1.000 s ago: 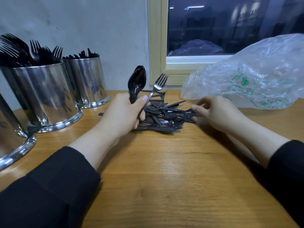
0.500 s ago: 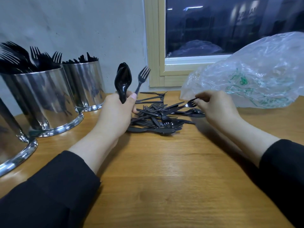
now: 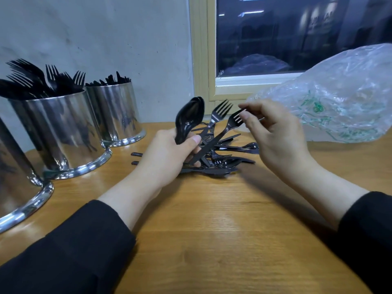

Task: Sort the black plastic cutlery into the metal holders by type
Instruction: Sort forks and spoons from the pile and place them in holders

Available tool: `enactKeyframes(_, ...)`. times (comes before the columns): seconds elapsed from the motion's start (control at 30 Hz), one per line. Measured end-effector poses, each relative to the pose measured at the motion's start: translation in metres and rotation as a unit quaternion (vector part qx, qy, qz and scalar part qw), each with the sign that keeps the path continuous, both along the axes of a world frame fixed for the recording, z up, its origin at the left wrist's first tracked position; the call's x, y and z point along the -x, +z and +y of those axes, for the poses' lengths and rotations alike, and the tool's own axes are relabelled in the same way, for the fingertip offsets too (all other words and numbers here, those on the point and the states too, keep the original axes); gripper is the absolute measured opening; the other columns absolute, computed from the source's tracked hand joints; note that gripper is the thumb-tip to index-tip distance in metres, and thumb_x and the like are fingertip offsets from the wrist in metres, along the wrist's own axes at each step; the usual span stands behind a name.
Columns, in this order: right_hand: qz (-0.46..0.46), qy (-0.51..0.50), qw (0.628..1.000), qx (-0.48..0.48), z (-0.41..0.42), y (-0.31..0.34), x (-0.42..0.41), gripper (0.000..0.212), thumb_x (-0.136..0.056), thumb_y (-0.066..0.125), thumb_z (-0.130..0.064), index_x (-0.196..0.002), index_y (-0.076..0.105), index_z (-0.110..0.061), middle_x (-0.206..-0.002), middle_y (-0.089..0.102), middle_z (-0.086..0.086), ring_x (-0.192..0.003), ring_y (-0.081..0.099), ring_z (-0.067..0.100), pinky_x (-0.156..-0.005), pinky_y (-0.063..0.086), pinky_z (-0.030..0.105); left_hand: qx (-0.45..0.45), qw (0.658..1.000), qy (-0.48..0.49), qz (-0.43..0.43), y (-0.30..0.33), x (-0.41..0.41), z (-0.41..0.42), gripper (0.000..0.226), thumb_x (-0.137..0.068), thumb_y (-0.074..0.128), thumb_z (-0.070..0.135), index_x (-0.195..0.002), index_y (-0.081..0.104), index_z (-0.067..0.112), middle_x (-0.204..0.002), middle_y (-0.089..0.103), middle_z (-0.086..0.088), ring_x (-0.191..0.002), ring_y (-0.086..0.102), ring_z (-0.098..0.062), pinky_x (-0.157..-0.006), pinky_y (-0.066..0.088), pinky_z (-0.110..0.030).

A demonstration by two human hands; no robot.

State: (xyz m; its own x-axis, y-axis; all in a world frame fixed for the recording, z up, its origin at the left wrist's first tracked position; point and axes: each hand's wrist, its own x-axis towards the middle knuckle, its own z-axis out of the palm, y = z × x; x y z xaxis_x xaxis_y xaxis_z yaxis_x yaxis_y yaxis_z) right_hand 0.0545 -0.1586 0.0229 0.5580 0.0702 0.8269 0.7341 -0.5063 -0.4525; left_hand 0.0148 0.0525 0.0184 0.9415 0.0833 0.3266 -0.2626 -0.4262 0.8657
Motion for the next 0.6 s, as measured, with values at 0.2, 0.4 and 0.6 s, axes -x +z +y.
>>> enactKeyframes(0.2,0.008,-0.032,0.999,-0.023,-0.001,-0.002,-0.003,0.030,-0.097,0.062,-0.022,-0.125,0.067,-0.014,-0.102,0.068,-0.006,-0.096,0.060,0.002,-0.085,0.045,0.011,0.024,0.996,-0.081,0.036,0.001,0.007,-0.012,0.017,-0.103,0.057,0.022,-0.093,0.065,0.011,-0.079,0.076,-0.011,-0.048,0.051,-0.021,-0.039,0.033,-0.011)
enactKeyframes(0.4,0.071,-0.016,0.997,-0.028,0.000,-0.005,-0.009,0.017,-0.096,0.064,-0.024,-0.110,0.072,-0.019,-0.096,0.072,-0.005,-0.091,0.066,0.009,-0.084,0.053,0.027,0.036,0.993,-0.104,0.049,0.001,0.009,-0.012,0.020,-0.103,0.058,0.024,-0.095,0.067,0.008,-0.076,0.076,-0.011,-0.050,0.047,-0.021,-0.039,0.033,-0.010)
enactKeyframes(0.6,0.076,-0.024,0.996,-0.051,0.003,-0.003,-0.009,0.008,-0.096,0.063,-0.028,-0.095,0.067,-0.021,-0.085,0.069,-0.011,-0.078,0.061,0.001,-0.070,0.044,0.013,-0.002,0.993,-0.109,0.053,0.000,0.009,-0.012,0.018,-0.099,0.063,0.025,-0.093,0.069,0.010,-0.075,0.075,-0.002,-0.047,0.051,-0.011,-0.043,0.034,-0.008)
